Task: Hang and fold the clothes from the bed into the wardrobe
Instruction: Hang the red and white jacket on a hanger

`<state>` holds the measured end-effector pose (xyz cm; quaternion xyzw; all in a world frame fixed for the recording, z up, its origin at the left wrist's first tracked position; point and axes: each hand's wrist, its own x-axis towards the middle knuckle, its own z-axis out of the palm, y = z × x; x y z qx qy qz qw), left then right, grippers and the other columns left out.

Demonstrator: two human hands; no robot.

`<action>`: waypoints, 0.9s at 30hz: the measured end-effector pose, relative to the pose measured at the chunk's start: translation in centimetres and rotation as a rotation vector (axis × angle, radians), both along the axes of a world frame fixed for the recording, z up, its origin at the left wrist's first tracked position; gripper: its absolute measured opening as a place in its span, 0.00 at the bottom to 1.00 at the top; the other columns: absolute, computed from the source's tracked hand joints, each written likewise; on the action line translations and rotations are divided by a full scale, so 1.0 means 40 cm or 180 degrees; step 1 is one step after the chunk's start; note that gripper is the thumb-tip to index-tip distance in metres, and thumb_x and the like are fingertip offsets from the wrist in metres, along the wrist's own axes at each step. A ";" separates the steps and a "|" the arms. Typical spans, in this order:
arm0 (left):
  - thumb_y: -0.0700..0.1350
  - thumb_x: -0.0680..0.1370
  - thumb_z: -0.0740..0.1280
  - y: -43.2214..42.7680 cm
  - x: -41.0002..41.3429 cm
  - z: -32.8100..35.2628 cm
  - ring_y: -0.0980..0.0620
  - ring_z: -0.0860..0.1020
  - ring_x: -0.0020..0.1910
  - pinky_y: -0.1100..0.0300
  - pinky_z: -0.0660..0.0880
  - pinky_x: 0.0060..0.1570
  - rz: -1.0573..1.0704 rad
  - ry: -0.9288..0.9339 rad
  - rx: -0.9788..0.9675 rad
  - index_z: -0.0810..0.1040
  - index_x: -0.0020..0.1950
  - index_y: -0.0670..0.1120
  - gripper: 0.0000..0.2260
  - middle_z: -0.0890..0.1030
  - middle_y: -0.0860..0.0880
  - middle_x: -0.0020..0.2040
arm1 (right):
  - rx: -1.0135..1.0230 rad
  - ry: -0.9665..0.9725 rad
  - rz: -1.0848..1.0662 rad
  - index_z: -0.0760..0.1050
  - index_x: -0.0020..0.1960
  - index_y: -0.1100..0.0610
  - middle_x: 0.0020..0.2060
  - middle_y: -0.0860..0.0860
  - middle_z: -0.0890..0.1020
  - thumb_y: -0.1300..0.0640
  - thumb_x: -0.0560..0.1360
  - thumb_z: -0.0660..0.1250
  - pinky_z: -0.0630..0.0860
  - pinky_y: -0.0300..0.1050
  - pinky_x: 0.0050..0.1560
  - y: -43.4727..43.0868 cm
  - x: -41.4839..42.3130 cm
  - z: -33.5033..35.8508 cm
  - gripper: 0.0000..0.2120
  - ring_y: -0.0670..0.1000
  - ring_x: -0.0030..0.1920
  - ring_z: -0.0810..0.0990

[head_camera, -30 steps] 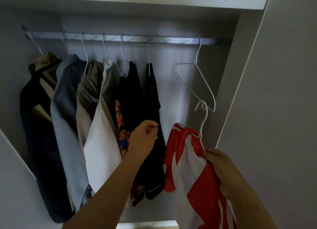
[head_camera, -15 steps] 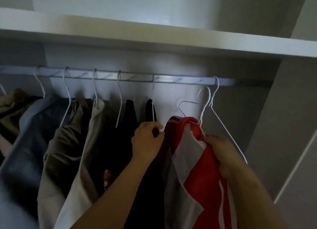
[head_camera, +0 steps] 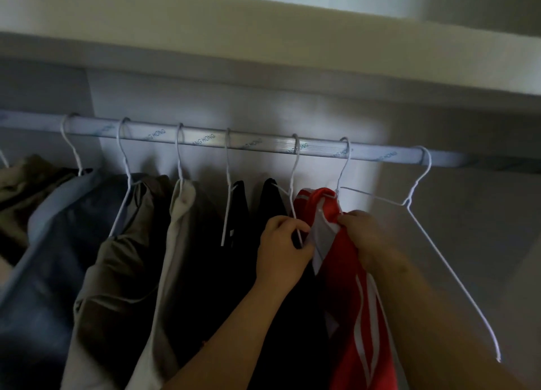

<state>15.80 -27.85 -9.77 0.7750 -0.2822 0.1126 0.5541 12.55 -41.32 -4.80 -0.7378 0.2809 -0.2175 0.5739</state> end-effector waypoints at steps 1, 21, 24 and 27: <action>0.43 0.73 0.70 0.002 0.000 -0.004 0.62 0.69 0.46 0.79 0.64 0.44 -0.0008 0.0047 -0.0030 0.78 0.48 0.50 0.05 0.66 0.58 0.50 | -0.0049 -0.0009 -0.0026 0.73 0.42 0.62 0.34 0.59 0.77 0.63 0.75 0.63 0.75 0.48 0.40 0.001 0.006 -0.008 0.04 0.57 0.35 0.76; 0.43 0.76 0.67 0.113 -0.320 -0.118 0.57 0.70 0.57 0.64 0.67 0.55 0.0269 0.0855 -0.0146 0.70 0.65 0.48 0.18 0.71 0.52 0.59 | 0.0209 0.0048 0.0330 0.69 0.56 0.50 0.42 0.47 0.77 0.46 0.76 0.62 0.70 0.39 0.35 0.163 -0.368 -0.227 0.12 0.46 0.38 0.77; 0.41 0.77 0.64 0.151 -0.440 -0.175 0.57 0.72 0.52 0.66 0.67 0.52 0.0306 0.1148 -0.0170 0.73 0.62 0.48 0.13 0.72 0.53 0.56 | 0.0503 0.0151 0.0380 0.70 0.51 0.49 0.40 0.48 0.76 0.50 0.76 0.63 0.69 0.39 0.34 0.199 -0.486 -0.278 0.05 0.46 0.34 0.75; 0.40 0.77 0.63 0.193 -0.570 -0.237 0.63 0.73 0.43 0.74 0.68 0.42 0.0232 0.1501 -0.0178 0.74 0.54 0.51 0.09 0.75 0.56 0.48 | 0.0702 0.0262 0.0357 0.69 0.44 0.48 0.36 0.47 0.75 0.55 0.77 0.63 0.67 0.35 0.27 0.247 -0.615 -0.333 0.04 0.46 0.30 0.73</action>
